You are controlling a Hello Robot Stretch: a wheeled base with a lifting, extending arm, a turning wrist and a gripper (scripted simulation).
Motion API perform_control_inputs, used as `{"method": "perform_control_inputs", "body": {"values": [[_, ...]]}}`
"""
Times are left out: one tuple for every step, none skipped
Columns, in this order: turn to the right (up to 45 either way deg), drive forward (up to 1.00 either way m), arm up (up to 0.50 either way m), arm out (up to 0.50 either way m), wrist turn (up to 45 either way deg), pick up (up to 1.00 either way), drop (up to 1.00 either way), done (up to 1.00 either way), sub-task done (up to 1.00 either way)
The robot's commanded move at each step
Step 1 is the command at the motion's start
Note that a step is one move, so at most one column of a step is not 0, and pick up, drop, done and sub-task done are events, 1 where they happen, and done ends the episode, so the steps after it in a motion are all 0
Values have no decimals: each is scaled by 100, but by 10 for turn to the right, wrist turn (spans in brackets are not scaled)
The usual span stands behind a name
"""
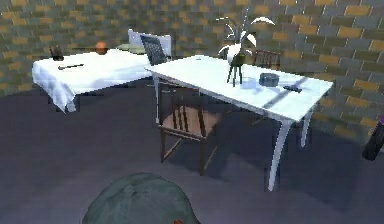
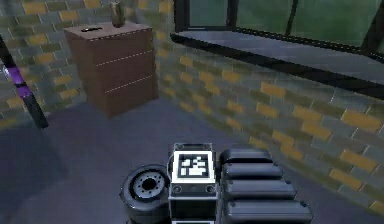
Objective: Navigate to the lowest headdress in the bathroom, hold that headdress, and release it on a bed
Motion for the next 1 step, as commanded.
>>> {"method": "perform_control_inputs", "body": {"values": [[-300,0,0,0,0,0,0,0,0]]}}
